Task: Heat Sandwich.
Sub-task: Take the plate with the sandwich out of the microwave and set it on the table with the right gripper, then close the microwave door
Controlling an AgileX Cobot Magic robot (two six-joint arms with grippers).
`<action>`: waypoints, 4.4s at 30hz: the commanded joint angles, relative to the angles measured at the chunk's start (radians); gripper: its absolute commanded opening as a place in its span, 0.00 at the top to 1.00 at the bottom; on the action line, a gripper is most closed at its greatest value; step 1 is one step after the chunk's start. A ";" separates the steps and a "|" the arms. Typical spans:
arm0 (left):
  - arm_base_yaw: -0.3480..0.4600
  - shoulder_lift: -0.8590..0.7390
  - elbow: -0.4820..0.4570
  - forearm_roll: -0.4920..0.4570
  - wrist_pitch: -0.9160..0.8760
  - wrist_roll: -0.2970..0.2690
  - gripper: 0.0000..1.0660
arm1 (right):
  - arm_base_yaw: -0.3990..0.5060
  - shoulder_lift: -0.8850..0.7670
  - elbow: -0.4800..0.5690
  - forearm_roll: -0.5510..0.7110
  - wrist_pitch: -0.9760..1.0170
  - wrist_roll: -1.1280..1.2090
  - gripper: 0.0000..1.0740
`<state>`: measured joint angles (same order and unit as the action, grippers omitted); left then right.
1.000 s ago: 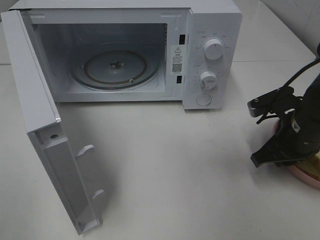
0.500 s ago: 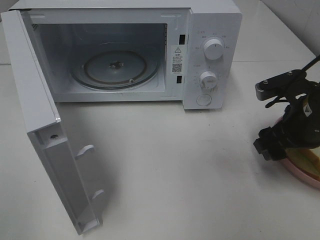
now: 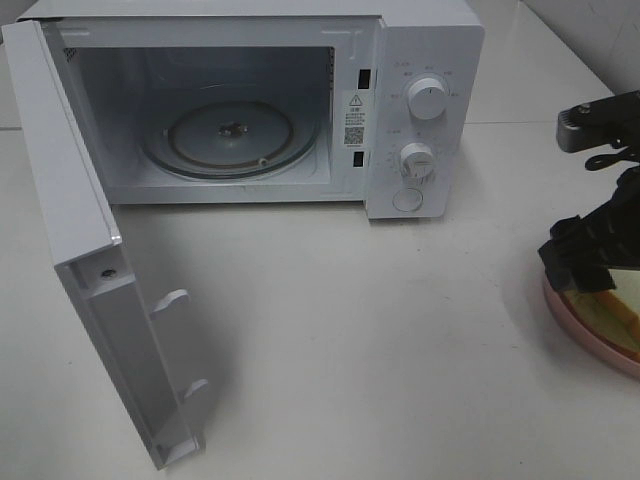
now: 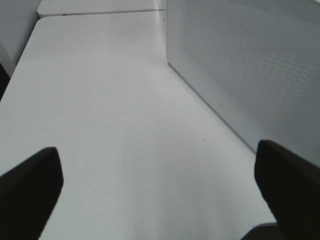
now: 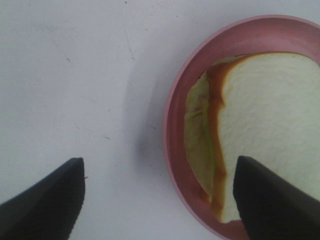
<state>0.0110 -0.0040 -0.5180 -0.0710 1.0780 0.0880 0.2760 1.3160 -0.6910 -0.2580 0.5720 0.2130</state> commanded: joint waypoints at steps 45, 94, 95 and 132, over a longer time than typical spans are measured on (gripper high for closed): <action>0.003 -0.007 0.000 0.000 -0.010 -0.005 0.06 | -0.099 -1.087 0.161 0.071 0.488 -0.107 0.29; 0.003 -0.004 0.000 0.000 -0.010 -0.005 0.06 | -0.297 -1.346 0.193 0.145 0.423 -0.185 0.29; 0.003 -0.004 0.000 0.000 -0.010 -0.005 0.06 | -0.297 -1.346 0.193 0.145 0.423 -0.185 0.29; 0.003 0.015 -0.019 -0.001 -0.024 -0.005 0.06 | -0.297 -1.346 0.193 0.145 0.423 -0.185 0.29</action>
<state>0.0110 0.0000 -0.5210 -0.0710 1.0780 0.0880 -0.0150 -0.0040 -0.4960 -0.1100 1.0070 0.0330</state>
